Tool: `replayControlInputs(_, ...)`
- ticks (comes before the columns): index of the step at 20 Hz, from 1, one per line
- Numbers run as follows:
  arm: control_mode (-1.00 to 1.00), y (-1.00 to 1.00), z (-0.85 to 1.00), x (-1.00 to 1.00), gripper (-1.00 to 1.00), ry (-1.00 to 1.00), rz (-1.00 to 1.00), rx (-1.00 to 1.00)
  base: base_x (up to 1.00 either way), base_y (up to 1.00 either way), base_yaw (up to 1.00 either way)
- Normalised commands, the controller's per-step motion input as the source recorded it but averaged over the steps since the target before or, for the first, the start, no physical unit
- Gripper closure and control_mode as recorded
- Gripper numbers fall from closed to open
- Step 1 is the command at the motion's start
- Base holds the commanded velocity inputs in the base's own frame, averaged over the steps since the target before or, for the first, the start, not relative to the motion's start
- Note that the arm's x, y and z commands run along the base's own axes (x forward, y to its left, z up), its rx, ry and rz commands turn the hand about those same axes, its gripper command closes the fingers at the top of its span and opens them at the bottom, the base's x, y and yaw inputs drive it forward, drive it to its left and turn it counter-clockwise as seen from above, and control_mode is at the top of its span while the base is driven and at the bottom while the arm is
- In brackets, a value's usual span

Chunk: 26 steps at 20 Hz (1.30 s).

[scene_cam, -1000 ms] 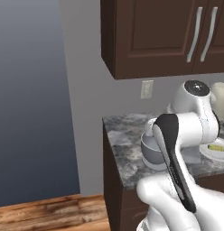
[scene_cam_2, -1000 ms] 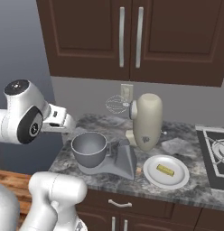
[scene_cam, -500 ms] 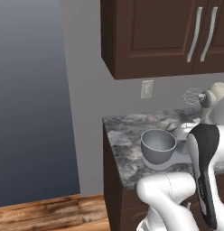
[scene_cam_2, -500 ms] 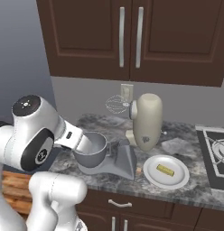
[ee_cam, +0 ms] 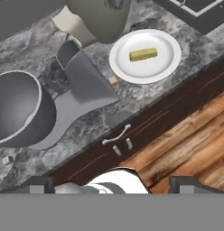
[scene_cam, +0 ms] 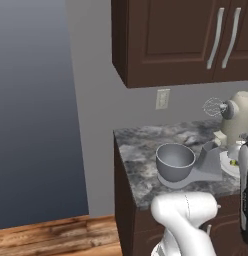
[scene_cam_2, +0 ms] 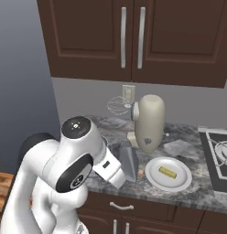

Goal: Add butter and sugar cubes to the stand mixer bowl and then turn on the stand mixer to begin making frosting.

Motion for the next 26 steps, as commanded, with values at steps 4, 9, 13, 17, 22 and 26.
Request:
replayControlInputs(4,-1.00,-0.68,-0.55,-0.41,-1.00,-0.08,-0.25,0.11,0.00,0.00,0.00)
replayControlInputs(9,-1.00,-0.66,-0.66,-0.09,-1.00,-0.19,-0.27,0.15,0.00,0.00,0.00)
replayControlInputs(13,-1.00,-0.66,-0.52,0.14,-1.00,-0.17,-0.28,0.17,0.00,0.00,0.00)
replayControlInputs(17,-1.00,-0.68,-0.25,0.39,-1.00,-0.11,-0.24,0.19,0.00,0.00,0.00)
replayControlInputs(22,-1.00,-0.46,0.00,0.64,-1.00,0.00,-0.19,0.17,0.00,0.00,0.00)
replayControlInputs(26,-1.00,-0.16,0.00,0.55,-1.00,0.00,-0.20,0.12,0.00,0.00,0.00)
